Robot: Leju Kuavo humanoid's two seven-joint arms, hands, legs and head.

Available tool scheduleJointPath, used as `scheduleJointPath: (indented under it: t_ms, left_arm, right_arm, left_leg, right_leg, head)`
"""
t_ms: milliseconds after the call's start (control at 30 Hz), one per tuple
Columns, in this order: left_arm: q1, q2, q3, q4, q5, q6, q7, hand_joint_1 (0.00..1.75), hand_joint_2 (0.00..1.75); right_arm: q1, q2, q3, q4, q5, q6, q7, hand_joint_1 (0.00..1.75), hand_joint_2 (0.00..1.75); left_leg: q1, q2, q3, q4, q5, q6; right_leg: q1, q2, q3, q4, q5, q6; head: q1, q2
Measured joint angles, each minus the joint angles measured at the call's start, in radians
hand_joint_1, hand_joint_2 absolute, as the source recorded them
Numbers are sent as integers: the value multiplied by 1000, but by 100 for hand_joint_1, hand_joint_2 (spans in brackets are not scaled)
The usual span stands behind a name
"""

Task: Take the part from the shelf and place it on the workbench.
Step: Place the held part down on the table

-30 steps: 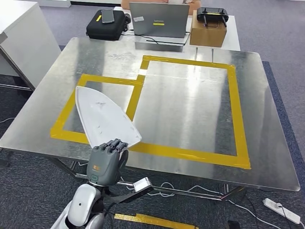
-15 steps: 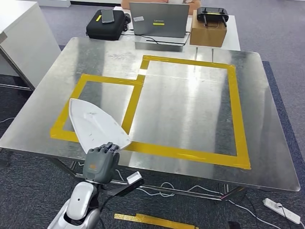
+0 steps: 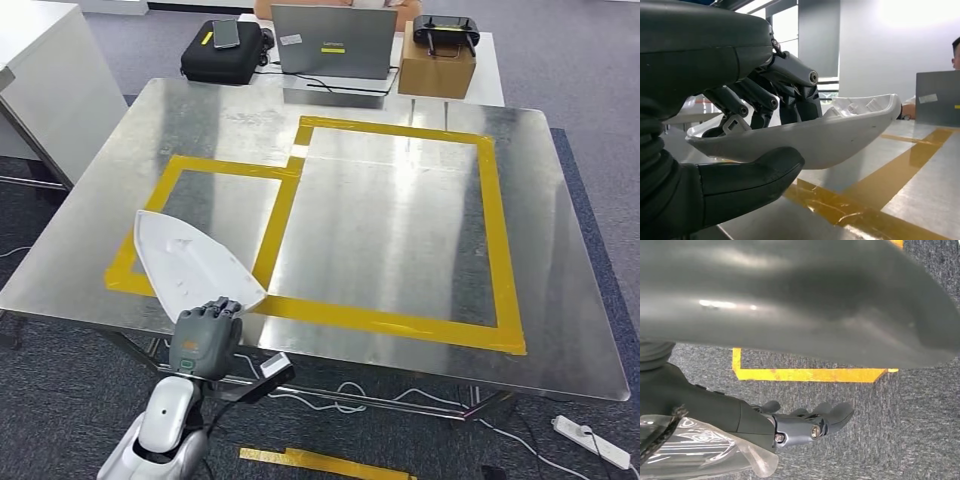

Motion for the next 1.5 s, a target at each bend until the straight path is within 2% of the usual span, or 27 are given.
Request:
scheduleJointPath:
  t_ms: [600,1067,1500]
  left_arm:
    - [-70,-36,-4,25,0,55,-50,175,175]
    - [-84,-41,-16,39,2,71,-53,175,175]
    - [-125,-44,16,128,28,14,-27,175,175]
  right_arm:
    - [0,0,-2,9,25,4,0,0,0]
    - [0,0,-6,14,30,4,0,0,0]
    - [0,4,-21,18,39,9,5,0,0]
  left_leg:
    - [0,0,0,0,0,0]
    - [0,0,0,0,0,0]
    - [0,0,0,0,0,0]
  right_leg:
    - [0,0,0,0,0,0]
    - [0,0,0,0,0,0]
    - [0,0,0,0,0,0]
  head:
    - [0,0]
    - [0,0]
    - [0,0]
